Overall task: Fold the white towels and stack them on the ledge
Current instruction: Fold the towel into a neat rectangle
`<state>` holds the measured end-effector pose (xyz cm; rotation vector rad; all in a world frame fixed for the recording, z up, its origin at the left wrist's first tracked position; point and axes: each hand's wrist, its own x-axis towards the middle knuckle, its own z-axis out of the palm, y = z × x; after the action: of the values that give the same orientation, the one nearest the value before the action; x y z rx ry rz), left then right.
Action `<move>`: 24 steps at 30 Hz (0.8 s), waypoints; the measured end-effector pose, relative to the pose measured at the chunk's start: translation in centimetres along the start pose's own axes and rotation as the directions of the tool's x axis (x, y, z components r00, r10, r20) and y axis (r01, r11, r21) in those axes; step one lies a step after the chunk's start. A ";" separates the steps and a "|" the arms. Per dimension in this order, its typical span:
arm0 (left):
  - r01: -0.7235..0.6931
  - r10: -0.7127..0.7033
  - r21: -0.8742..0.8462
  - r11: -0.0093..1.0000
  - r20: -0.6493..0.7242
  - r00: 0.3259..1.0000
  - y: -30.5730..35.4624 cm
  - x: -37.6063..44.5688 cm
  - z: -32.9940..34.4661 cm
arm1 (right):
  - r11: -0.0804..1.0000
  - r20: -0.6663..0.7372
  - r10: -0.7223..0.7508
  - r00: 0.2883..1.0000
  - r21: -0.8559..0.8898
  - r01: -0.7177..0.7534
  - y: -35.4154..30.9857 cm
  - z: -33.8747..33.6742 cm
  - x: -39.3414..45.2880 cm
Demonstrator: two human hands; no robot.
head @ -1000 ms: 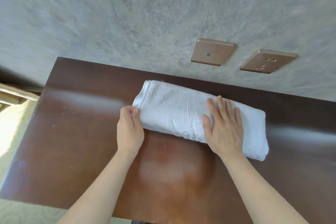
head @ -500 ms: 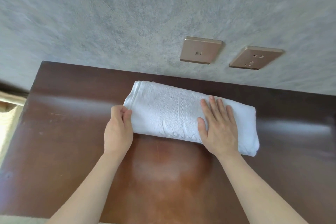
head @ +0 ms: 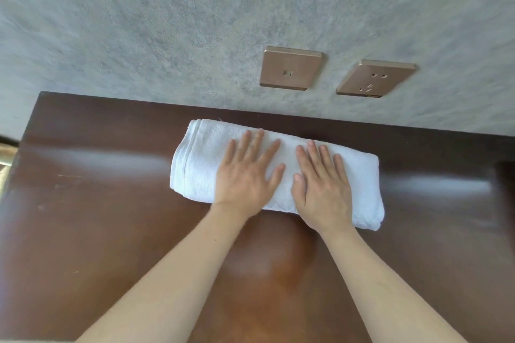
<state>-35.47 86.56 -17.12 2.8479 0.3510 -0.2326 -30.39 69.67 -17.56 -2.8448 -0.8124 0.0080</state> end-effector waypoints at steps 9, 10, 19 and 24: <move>0.005 -0.005 0.004 1.000 -0.020 1.000 -3.3 -0.5 -1.5 | 0.999 0.090 0.037 0.995 0.025 -0.039 -0.6 -0.3 0.2; -0.077 0.077 -0.020 0.997 -0.012 0.997 -1.3 -0.1 -1.1 | 0.998 0.100 0.040 0.994 0.048 -0.044 -0.4 -0.4 0.2; -0.151 0.151 0.057 0.987 -0.001 0.989 1.1 0.9 0.9 | 0.912 0.146 0.408 0.901 -0.121 -0.393 6.4 -2.0 -2.0; -0.121 0.123 0.060 0.991 -0.024 0.992 1.6 1.1 1.1 | 0.971 0.151 0.236 0.960 -0.064 -0.229 2.2 -1.1 -0.2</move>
<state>-34.13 84.95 -18.01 2.9197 0.1767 -0.1826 -29.35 67.54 -16.92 -2.9953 -0.5042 0.2530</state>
